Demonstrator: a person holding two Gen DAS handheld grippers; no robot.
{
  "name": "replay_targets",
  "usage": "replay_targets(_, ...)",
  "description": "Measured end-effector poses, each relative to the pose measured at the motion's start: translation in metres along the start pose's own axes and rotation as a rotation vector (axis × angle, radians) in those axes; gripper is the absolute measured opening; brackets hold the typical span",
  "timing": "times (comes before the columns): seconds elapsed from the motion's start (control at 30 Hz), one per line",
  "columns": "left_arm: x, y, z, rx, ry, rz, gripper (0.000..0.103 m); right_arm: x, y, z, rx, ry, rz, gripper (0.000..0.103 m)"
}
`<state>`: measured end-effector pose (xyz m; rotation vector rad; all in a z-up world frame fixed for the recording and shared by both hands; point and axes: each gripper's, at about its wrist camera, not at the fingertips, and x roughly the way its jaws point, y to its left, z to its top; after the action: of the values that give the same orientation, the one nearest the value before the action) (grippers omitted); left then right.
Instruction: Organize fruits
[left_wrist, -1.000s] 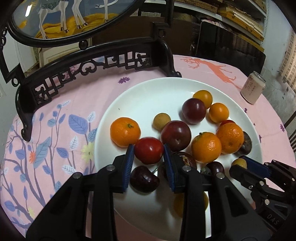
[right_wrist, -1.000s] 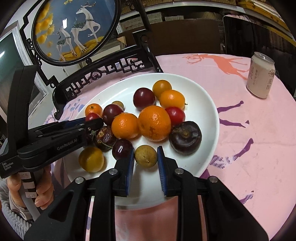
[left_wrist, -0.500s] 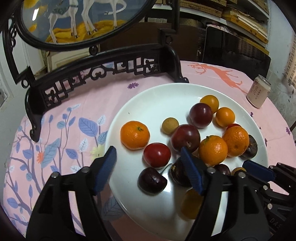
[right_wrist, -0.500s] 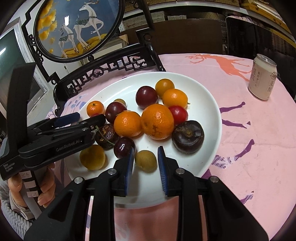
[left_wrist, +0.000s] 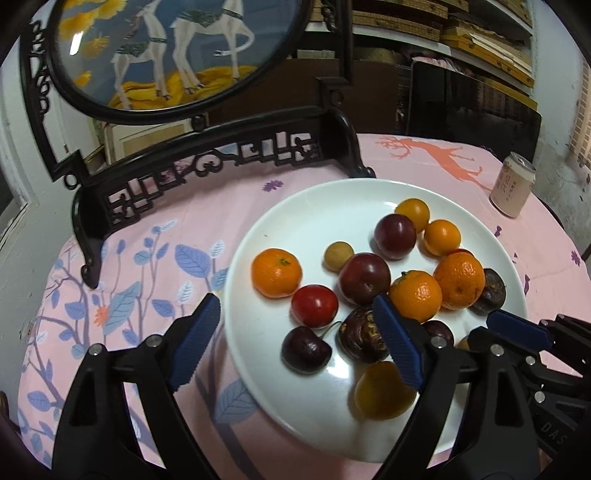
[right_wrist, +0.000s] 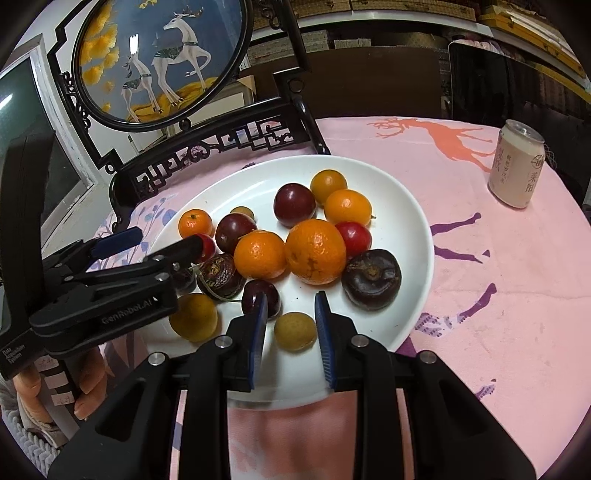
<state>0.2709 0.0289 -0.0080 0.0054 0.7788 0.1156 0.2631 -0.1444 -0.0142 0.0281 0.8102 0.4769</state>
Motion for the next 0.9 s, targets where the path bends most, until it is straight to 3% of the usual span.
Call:
replay_targets(0.3, -0.027, 0.000, -0.012, -0.027, -0.008, 0.032, 0.088, -0.022, 0.003, -0.007, -0.016, -0.039, -0.045, 0.027)
replay_targets(0.43, -0.041, -0.006, -0.029, 0.000, -0.007, 0.040, 0.090, -0.036, 0.007, -0.015, -0.030, -0.060, -0.073, 0.037)
replay_targets(0.6, -0.062, -0.007, -0.055, 0.030, -0.017, 0.074, 0.094, -0.055, 0.017, -0.029, -0.058, -0.086, -0.079, 0.041)
replay_targets(0.9, -0.102, -0.006, -0.089, 0.000, -0.055, 0.065, 0.096, -0.094, 0.028, -0.064, -0.072, -0.142, -0.082, 0.053)
